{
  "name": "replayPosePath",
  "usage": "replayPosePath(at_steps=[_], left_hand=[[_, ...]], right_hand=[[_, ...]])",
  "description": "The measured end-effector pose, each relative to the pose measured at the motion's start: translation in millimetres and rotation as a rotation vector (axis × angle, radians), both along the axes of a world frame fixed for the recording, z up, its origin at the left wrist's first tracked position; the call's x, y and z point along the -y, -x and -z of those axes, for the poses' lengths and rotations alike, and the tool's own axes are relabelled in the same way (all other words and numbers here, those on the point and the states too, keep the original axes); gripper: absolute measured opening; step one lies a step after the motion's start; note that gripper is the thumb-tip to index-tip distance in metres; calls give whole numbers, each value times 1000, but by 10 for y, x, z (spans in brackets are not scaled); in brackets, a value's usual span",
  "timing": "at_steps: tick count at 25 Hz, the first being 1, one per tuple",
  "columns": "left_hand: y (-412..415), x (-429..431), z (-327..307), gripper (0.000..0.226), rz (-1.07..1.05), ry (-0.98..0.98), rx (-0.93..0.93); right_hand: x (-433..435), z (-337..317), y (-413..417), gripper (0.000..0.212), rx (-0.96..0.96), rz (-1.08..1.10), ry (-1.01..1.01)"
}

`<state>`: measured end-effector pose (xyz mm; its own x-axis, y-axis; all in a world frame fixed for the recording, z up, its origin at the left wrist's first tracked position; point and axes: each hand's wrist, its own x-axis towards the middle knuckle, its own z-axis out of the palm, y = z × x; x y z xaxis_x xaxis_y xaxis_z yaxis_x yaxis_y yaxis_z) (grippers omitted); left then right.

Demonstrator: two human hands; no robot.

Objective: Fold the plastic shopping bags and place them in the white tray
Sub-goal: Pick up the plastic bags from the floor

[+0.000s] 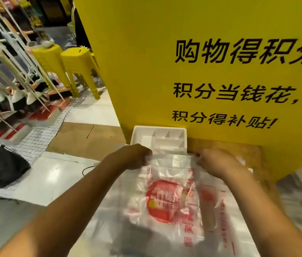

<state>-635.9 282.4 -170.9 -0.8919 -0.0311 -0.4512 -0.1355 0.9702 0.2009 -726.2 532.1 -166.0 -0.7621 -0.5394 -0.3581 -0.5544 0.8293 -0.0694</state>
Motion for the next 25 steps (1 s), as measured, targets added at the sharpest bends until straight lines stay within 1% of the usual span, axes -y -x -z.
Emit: replayPosePath(at_steps=[2, 5, 10, 14, 17, 20, 23, 25], left_hand=[[-19, -41, 230, 19, -6, 88, -67], [-45, -88, 441, 21, -20, 188, -197], [-50, -111, 641, 26, -92, 148, -421], [-61, -178, 665, 37, -128, 160, -412], [-128, -263, 568, 48, -119, 193, -408], [-151, -373, 346, 52, -26, 211, -387], [-55, -546, 111, 57, 80, 274, -390], [48, -718, -45, 59, 189, 263, -416]], right_hand=[[22, 274, 35, 20, -95, 1, -38], [-4, 568, 28, 20, -186, 44, 4], [-110, 889, 18, 26, -304, 150, 49], [-167, 939, 22, 34, -320, 184, 118], [-176, 904, -69, 33, -331, 200, 231], [-128, 763, -207, 36, -329, 192, 314], [-62, 513, -328, 43, -313, 228, 289], [-86, 351, -466, 47, -333, 297, 265]])
